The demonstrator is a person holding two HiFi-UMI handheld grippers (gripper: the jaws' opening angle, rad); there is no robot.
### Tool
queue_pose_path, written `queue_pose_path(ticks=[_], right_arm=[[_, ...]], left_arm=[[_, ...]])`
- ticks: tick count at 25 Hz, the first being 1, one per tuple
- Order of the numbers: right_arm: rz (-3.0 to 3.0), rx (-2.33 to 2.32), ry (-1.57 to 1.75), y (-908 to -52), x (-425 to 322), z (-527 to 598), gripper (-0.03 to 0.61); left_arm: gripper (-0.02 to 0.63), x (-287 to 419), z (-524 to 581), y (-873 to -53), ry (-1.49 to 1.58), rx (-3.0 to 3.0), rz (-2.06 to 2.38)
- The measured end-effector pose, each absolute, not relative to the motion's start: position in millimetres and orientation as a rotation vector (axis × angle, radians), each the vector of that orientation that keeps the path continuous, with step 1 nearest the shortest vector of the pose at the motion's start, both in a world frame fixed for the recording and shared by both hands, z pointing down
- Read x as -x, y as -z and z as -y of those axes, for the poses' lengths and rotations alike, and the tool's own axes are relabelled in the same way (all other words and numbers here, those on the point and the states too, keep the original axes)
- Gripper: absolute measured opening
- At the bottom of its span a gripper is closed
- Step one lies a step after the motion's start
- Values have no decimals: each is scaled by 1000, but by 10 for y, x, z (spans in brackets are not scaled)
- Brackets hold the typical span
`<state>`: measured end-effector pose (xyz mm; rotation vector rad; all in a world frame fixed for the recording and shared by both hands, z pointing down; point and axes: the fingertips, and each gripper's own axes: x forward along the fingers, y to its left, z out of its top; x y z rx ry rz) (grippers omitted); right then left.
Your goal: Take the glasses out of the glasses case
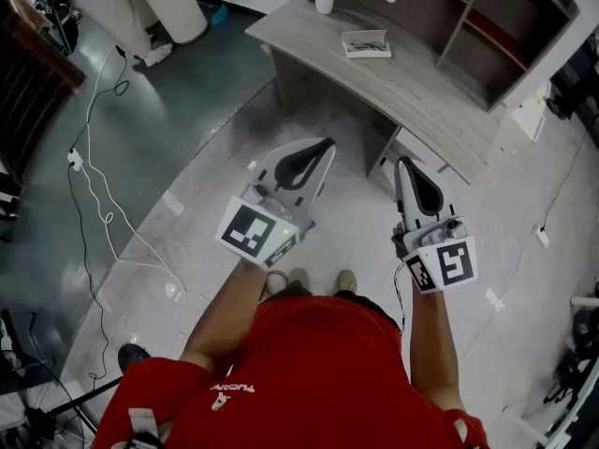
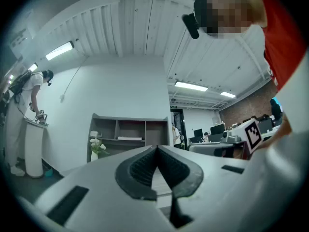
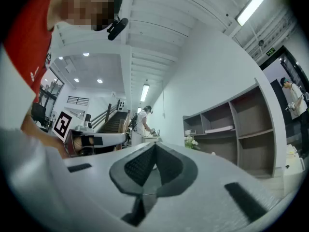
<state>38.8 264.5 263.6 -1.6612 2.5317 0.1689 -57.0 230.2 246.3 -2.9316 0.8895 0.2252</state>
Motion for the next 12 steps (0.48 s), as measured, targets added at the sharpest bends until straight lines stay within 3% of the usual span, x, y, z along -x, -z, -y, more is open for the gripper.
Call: queue_pose_path(ticks=[12], right_arm=[[-2551,1551,-194,-2579,-576,-2694,5]], left_arm=[[10,387,-2327,-2455,-225,2919,-945]])
